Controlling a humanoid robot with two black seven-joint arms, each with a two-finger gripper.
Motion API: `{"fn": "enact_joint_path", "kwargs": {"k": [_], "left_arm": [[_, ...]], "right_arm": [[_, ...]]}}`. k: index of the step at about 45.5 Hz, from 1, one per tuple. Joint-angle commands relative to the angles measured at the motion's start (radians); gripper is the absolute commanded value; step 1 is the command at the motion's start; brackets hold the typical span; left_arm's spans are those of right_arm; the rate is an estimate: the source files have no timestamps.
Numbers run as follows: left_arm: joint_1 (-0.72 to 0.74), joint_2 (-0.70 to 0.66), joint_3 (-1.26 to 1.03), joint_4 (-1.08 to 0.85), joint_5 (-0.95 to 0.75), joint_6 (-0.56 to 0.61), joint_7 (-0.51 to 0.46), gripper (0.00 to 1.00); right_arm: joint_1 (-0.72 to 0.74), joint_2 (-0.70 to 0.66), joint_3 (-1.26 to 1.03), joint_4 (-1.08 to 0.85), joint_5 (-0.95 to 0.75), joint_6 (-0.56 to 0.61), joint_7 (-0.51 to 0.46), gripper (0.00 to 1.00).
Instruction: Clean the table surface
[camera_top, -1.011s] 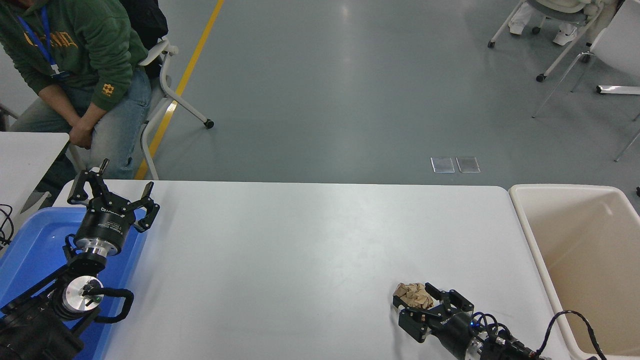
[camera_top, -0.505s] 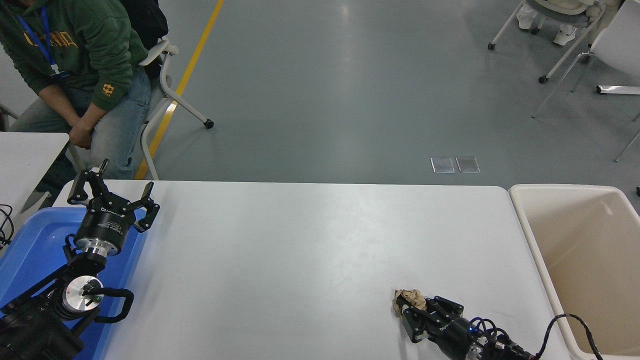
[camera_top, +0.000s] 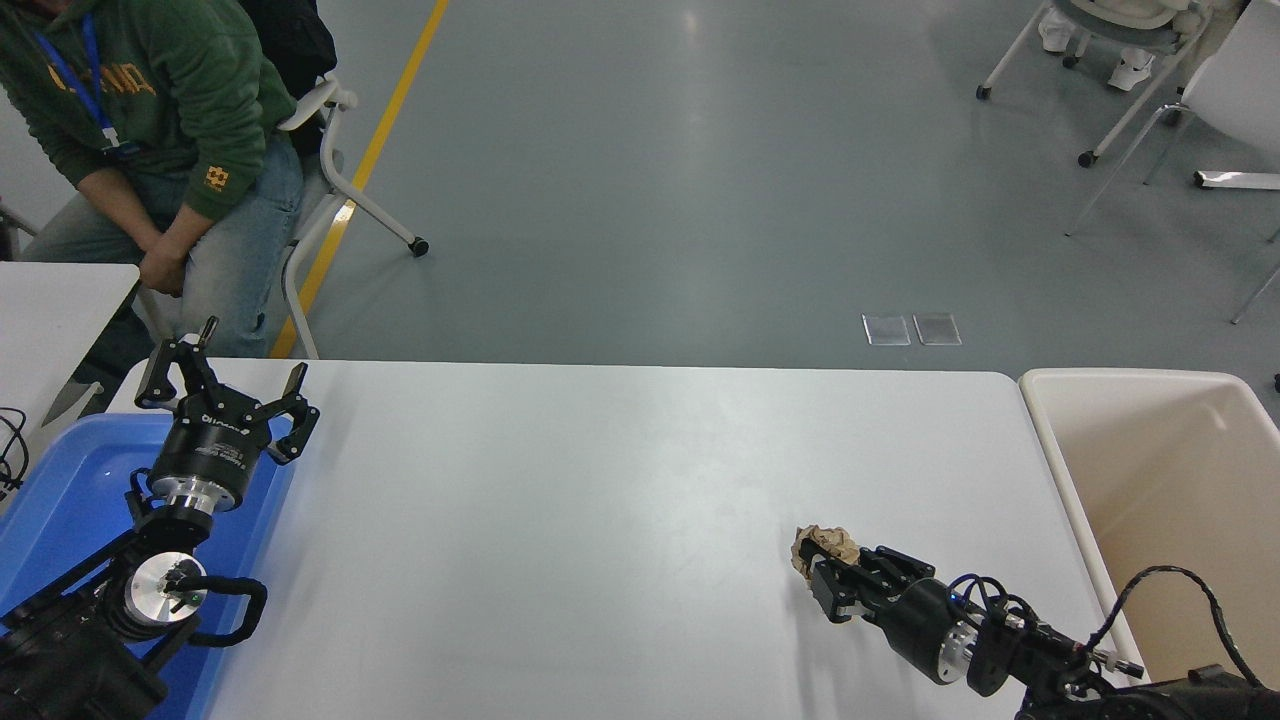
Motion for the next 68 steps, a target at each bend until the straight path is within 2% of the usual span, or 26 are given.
{"fn": "enact_joint_path", "kwargs": {"k": [1,16,28,33,38,46,68], "left_arm": [[0.000,0.000,0.000,0.000,0.000,0.000,0.000,0.99],[0.000,0.000,0.000,0.000,0.000,0.000,0.000,0.99],[0.000,0.000,0.000,0.000,0.000,0.000,0.000,0.99],[0.000,0.000,0.000,0.000,0.000,0.000,0.000,0.99],[0.000,0.000,0.000,0.000,0.000,0.000,0.000,0.99],[0.000,0.000,0.000,0.000,0.000,0.000,0.000,0.99],[0.000,0.000,0.000,0.000,0.000,0.000,0.000,0.99]], "right_arm": [[0.113,-0.152,0.031,0.127,0.094,0.182,0.004,0.00],[0.174,-0.347,0.183,0.144,0.198,0.550,0.145,0.00],[0.174,-0.464,0.295,0.133,0.318,0.757,0.186,0.00],[0.174,-0.493,0.308,0.112,0.425,0.787,0.186,0.00],[0.176,-0.516,0.309,0.074,0.462,0.791,0.186,0.00],[0.170,-0.522,0.350,-0.064,0.566,0.859,0.189,0.00],[0.095,-0.360,0.357,-0.528,0.799,0.906,0.203,0.00]]}}
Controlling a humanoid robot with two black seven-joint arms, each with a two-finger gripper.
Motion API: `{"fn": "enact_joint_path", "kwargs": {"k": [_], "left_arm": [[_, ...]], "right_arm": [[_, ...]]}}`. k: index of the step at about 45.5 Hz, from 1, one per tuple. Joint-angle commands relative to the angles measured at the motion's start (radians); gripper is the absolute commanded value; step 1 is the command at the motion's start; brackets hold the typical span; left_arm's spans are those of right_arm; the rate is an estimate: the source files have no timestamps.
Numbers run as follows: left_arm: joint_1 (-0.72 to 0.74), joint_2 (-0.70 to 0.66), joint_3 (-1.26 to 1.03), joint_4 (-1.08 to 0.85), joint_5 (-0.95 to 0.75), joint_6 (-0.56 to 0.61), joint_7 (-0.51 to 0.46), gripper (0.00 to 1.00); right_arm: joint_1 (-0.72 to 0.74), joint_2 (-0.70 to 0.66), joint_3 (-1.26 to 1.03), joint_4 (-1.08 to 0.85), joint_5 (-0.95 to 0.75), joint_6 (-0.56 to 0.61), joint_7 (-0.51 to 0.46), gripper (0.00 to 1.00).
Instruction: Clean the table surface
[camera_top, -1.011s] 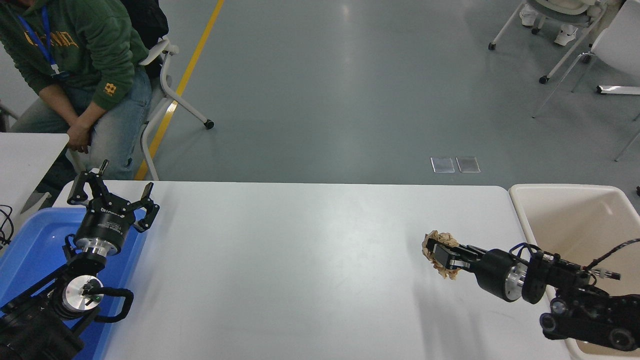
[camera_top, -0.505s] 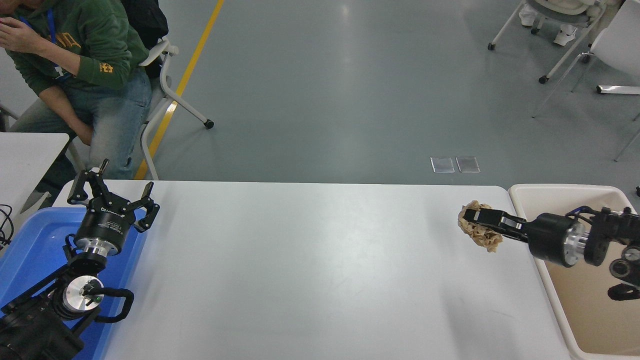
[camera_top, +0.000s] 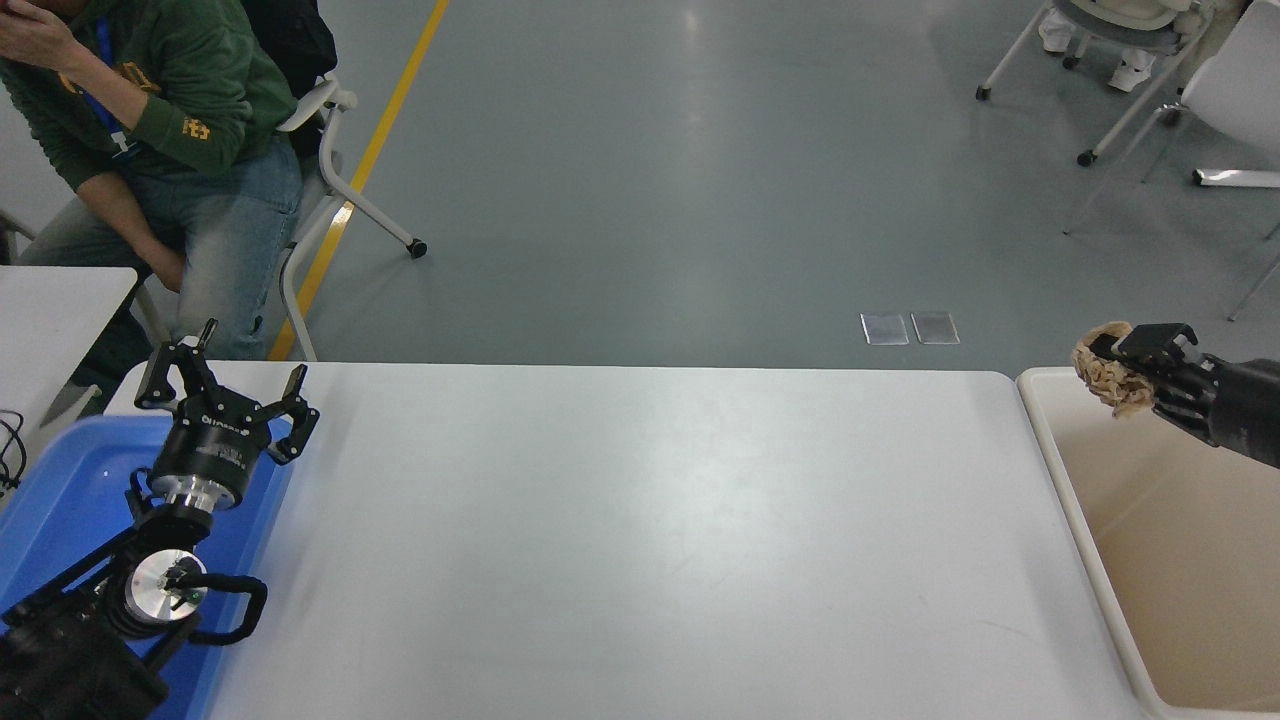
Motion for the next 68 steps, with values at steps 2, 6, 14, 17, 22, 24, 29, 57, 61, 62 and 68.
{"fn": "enact_joint_path", "kwargs": {"k": [2,6,14,17,22,24,29,57,61,62,68], "left_arm": [[0.000,0.000,0.000,0.000,0.000,0.000,0.000,0.99],[0.000,0.000,0.000,0.000,0.000,0.000,0.000,0.99],[0.000,0.000,0.000,0.000,0.000,0.000,0.000,0.99],[0.000,0.000,0.000,0.000,0.000,0.000,0.000,0.99],[0.000,0.000,0.000,0.000,0.000,0.000,0.000,0.99],[0.000,0.000,0.000,0.000,0.000,0.000,0.000,0.99],[0.000,0.000,0.000,0.000,0.000,0.000,0.000,0.99],[0.000,0.000,0.000,0.000,0.000,0.000,0.000,0.99],[0.000,0.000,0.000,0.000,0.000,0.000,0.000,0.99],[0.000,0.000,0.000,0.000,0.000,0.000,0.000,0.99],[0.000,0.000,0.000,0.000,0.000,0.000,0.000,0.99]], "right_arm": [[-0.055,0.103,0.006,-0.239,0.124,0.022,0.004,0.00],[-0.073,0.158,0.006,-0.335,0.142,0.022,0.004,0.00],[-0.105,0.301,0.006,-0.552,0.145,0.025,0.004,0.00],[-0.116,0.355,0.007,-0.628,0.151,0.026,0.004,0.00],[-0.128,0.425,-0.004,-0.740,0.170,0.022,-0.007,0.00],[-0.134,0.451,-0.013,-0.782,0.170,0.017,-0.012,0.00],[-0.153,0.507,-0.033,-0.883,0.167,0.006,-0.033,0.00],[-0.317,0.527,-0.024,-0.917,0.171,-0.230,-0.094,0.00],[-0.318,0.530,-0.021,-0.917,0.171,-0.256,-0.098,0.00],[-0.318,0.530,-0.021,-0.917,0.173,-0.262,-0.098,0.00],[-0.318,0.541,-0.024,-0.917,0.179,-0.270,-0.099,0.00]]}}
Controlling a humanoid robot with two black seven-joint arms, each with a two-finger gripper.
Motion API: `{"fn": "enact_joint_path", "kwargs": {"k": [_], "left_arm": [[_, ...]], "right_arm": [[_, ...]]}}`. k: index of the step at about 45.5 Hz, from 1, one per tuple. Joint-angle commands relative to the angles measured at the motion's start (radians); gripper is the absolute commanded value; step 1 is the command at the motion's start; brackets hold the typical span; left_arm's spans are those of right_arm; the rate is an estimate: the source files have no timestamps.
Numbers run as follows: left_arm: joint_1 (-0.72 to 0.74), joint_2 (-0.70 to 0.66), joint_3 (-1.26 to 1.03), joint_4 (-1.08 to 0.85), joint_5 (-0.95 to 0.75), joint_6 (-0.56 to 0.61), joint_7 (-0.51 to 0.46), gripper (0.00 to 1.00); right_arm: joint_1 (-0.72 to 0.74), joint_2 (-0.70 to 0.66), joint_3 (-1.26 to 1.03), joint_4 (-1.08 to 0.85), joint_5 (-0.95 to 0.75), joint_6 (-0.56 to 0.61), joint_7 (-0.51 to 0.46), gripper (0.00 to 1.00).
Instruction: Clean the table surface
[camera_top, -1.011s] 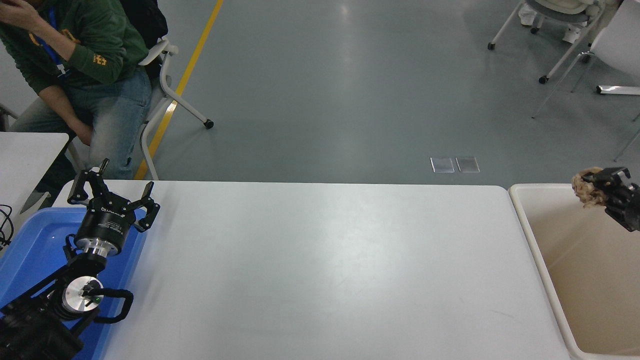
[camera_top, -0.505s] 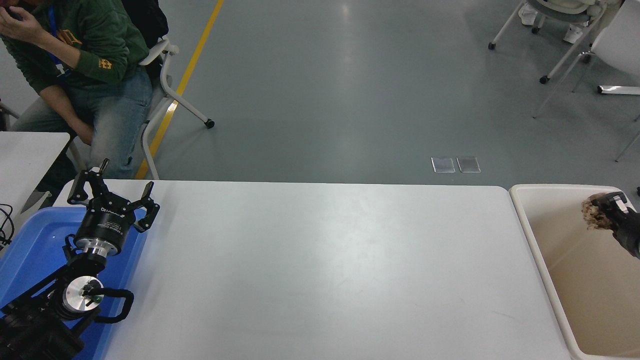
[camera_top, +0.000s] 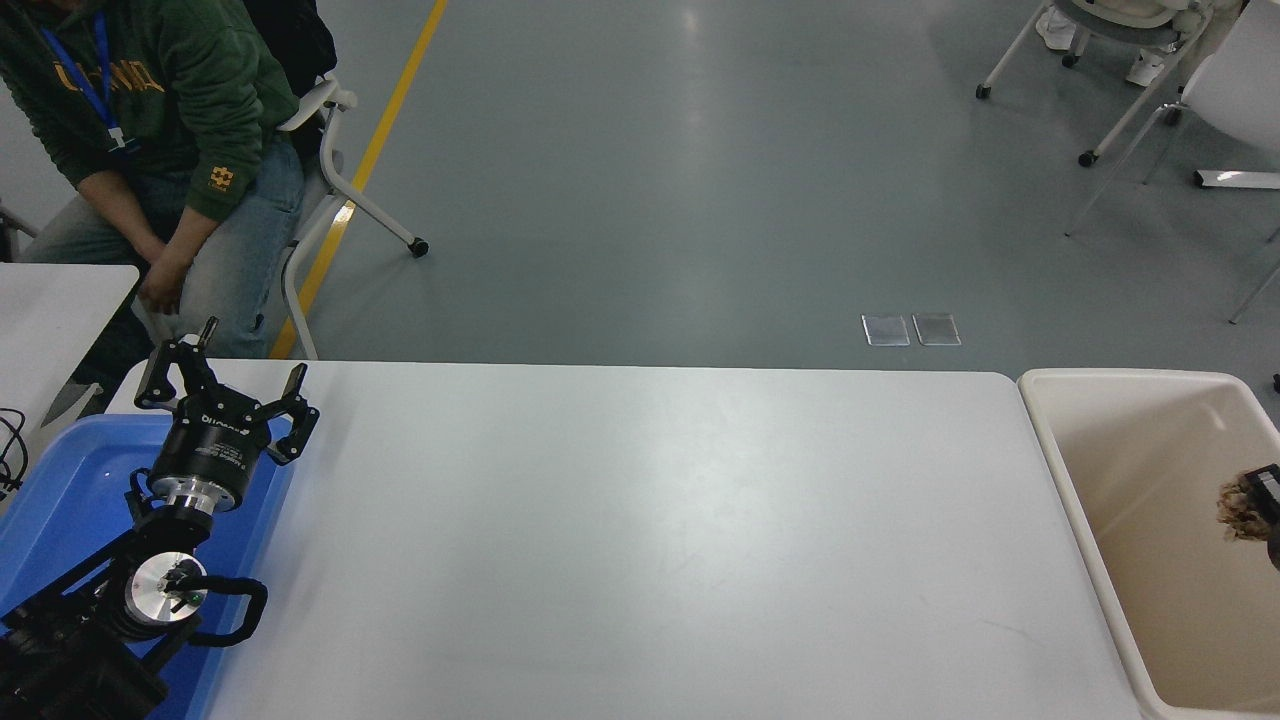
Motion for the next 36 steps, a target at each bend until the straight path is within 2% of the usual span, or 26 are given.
{"fn": "enact_joint_path", "kwargs": {"k": [1,36], "left_arm": [[0.000,0.000,0.000,0.000,0.000,0.000,0.000,0.99],[0.000,0.000,0.000,0.000,0.000,0.000,0.000,0.99]], "right_arm": [[-0.016,0.013,0.002,-0.005,0.007,-0.049,-0.006,0.00],[0.006,0.053,-0.017,-0.003,0.004,-0.069,-0.009,0.00]]}}
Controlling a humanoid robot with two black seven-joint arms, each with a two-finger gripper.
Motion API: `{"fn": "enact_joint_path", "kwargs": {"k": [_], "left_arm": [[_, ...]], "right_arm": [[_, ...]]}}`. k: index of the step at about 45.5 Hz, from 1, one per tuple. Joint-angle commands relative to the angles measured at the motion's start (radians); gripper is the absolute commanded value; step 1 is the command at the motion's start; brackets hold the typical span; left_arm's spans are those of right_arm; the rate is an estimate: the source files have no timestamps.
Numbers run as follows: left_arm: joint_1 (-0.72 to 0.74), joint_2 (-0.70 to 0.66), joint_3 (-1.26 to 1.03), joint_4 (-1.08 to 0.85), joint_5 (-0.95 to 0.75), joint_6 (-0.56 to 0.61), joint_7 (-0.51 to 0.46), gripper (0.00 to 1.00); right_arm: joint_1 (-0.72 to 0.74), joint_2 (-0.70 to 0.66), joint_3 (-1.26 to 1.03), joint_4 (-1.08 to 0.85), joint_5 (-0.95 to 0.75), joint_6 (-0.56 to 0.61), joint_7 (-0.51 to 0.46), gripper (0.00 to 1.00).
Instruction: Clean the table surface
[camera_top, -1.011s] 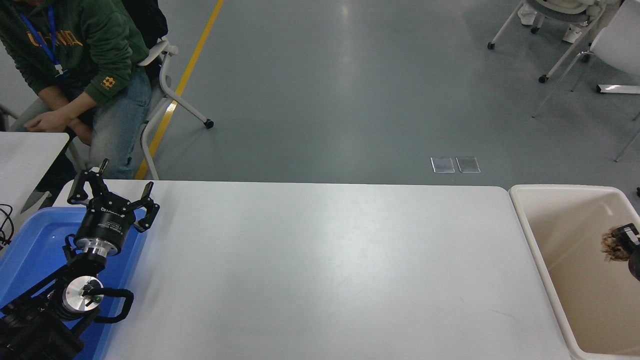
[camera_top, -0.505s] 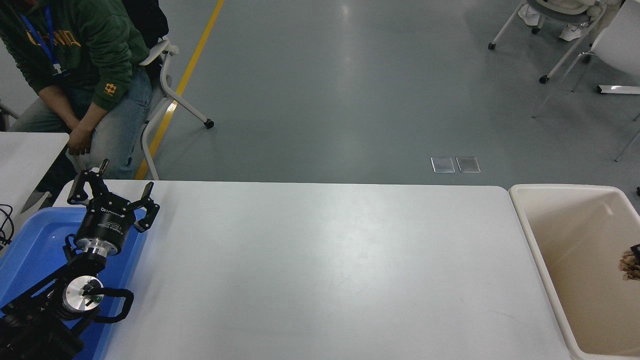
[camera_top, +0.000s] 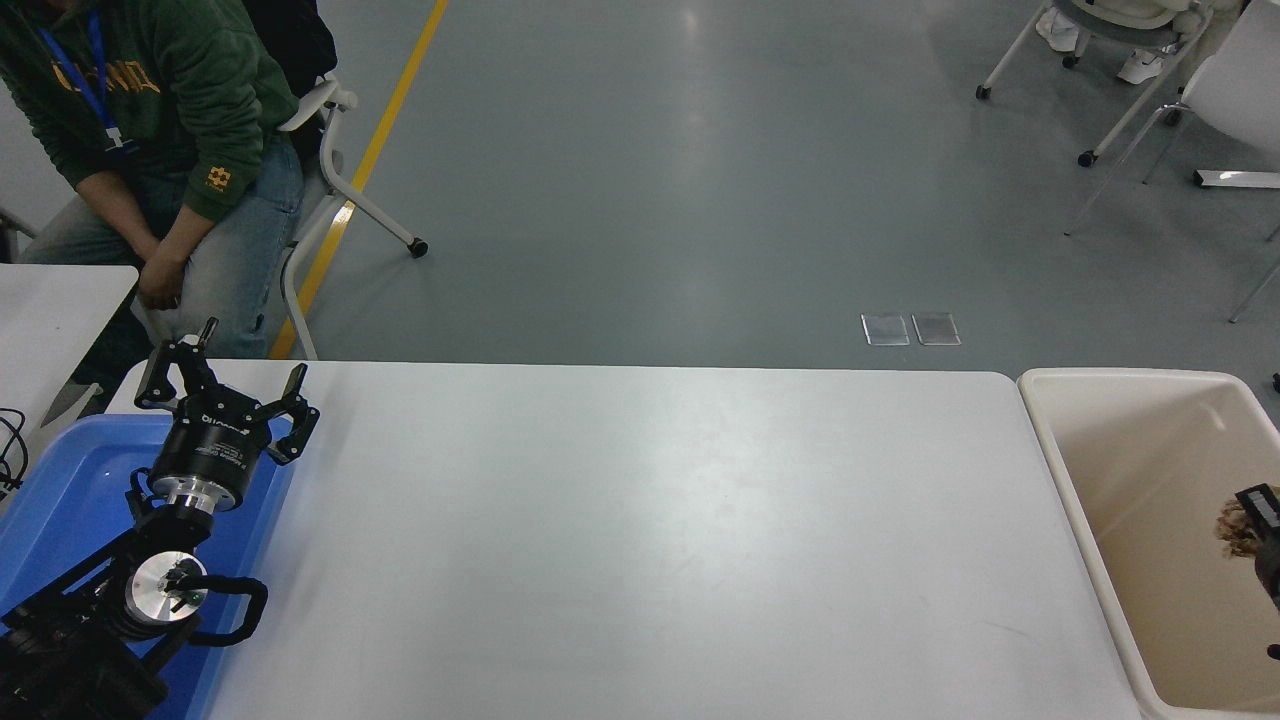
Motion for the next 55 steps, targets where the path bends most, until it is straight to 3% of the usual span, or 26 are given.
{"fn": "enact_joint_path", "kwargs": {"k": [1,35,40,43,47,50,53,55], "left_arm": [[0.000,0.000,0.000,0.000,0.000,0.000,0.000,0.99],[0.000,0.000,0.000,0.000,0.000,0.000,0.000,0.99],[0.000,0.000,0.000,0.000,0.000,0.000,0.000,0.99],[0.000,0.000,0.000,0.000,0.000,0.000,0.000,0.99],[0.000,0.000,0.000,0.000,0.000,0.000,0.000,0.99],[0.000,0.000,0.000,0.000,0.000,0.000,0.000,0.99],[0.000,0.000,0.000,0.000,0.000,0.000,0.000,0.99],[0.000,0.000,0.000,0.000,0.000,0.000,0.000,0.99]], "right_arm": [[0.006,0.005,-0.001,0.000,-0.001,-0.006,-0.002,0.00],[0.006,0.004,-0.001,0.000,-0.004,-0.009,-0.014,0.00],[0.006,0.004,0.000,0.000,0.000,-0.009,-0.014,0.08],[0.007,0.002,0.002,-0.001,0.000,-0.010,-0.015,0.18],[0.019,0.004,0.017,-0.001,0.002,-0.018,-0.035,0.57],[0.021,0.004,0.020,-0.001,0.002,-0.036,-0.071,0.75],[0.021,0.004,0.020,-0.001,0.003,-0.058,-0.089,1.00],[0.022,0.004,0.022,-0.001,0.003,-0.067,-0.092,1.00]]}}
